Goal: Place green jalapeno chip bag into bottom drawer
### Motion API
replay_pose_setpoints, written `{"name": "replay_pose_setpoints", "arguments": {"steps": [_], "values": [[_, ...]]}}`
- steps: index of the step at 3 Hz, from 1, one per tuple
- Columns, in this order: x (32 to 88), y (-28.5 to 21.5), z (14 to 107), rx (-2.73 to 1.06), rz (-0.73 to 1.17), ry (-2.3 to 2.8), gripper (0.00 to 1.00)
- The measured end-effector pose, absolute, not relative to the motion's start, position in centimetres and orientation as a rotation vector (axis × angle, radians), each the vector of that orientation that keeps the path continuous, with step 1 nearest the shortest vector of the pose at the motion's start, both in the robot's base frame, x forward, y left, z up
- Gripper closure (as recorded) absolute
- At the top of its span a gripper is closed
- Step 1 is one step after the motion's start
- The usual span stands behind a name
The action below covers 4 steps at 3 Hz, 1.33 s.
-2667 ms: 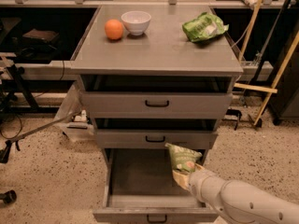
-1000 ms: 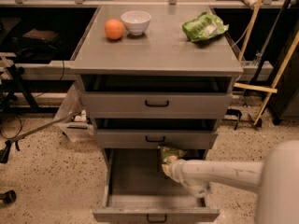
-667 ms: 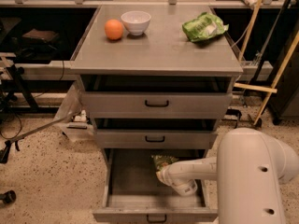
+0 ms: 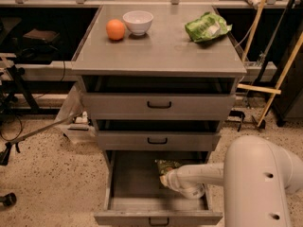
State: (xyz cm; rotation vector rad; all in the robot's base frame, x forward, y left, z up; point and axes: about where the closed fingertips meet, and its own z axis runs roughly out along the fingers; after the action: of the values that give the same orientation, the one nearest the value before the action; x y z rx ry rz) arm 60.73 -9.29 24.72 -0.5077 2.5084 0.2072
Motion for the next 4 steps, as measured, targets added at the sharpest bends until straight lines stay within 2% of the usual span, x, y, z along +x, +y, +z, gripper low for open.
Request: {"name": "replay_pose_setpoints", "arguments": {"steps": [2,3,4], "values": [[60.2,-11.6,14.2,-0.386,0.495,2.581,1.00],[60.5,-10.9,14.3,-0.393,0.541,2.568,0.82],[60.5,-10.9,14.3,-0.392,0.536,2.570,0.59]]}}
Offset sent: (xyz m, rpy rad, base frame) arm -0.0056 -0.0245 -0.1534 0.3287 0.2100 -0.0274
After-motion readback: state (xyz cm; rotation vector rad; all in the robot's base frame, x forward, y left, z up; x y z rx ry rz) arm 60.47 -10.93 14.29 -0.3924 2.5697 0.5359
